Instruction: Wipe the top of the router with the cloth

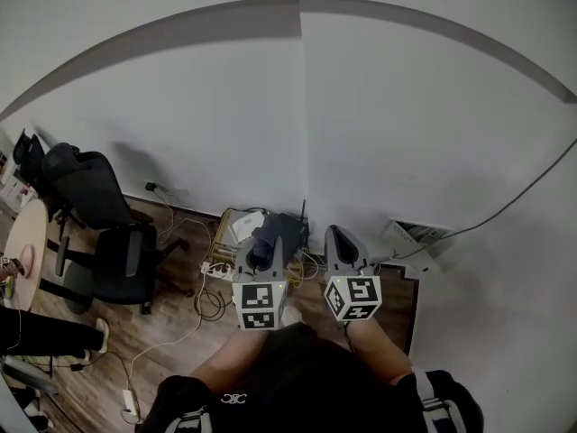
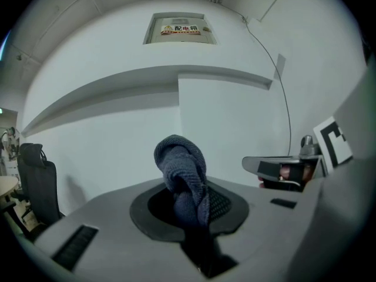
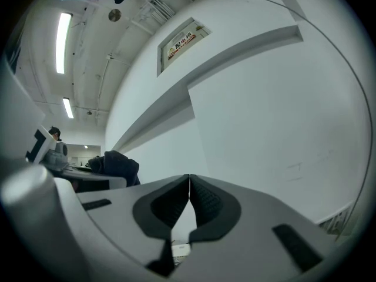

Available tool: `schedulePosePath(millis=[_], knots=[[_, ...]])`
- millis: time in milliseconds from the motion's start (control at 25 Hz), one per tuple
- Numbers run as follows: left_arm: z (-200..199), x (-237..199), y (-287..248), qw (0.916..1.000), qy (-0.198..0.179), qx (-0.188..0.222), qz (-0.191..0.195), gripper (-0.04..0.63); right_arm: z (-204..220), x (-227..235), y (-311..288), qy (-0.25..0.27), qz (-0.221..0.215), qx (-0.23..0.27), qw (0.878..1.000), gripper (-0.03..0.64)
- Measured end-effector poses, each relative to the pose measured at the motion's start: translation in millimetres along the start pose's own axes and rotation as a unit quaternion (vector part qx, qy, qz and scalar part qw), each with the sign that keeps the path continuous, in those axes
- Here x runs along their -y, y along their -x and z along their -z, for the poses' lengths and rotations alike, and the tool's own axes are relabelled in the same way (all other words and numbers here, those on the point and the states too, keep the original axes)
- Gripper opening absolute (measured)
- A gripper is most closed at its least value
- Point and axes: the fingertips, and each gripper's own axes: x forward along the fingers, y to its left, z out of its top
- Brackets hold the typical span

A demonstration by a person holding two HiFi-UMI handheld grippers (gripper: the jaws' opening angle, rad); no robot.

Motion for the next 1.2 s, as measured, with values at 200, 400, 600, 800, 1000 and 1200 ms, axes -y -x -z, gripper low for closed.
schedulePosePath(millis=[200,400,600,800,1000,1200], knots=[[7.8,-11.4,-26.3,0.9998,0.018,-0.01,-0.002,0.06,7.4,3.4,-24.2,0.005,-0.009,-0.011,1.0,0.0],[4.0,-21.1,-51.5,0.9992,0.036,-0.017,0.002,0.06,2.0,10.9,-49.2,0.012,-0.012,-0.017,1.0,0.0],[-2.9,-33.2,-72.8,0.999,0.043,-0.01,-0.005,0.06,-6.8,12.0,-75.1,0.012,-0.03,-0.007,0.999,0.0],[2.1,-44.1,-86.1,0.9983,0.052,-0.012,-0.02,0.06,-3.3,1.8,-94.4,0.019,-0.064,-0.01,0.998,0.0],[12.2,-46.4,-92.5,0.997,0.064,-0.02,-0.04,0.06,-0.5,2.9,-102.8,0.025,-0.091,-0.017,0.995,0.0],[10.3,-47.1,-98.4,0.9947,0.073,-0.023,-0.069,0.06,-10.5,6.2,-115.9,0.035,-0.123,-0.016,0.992,0.0]])
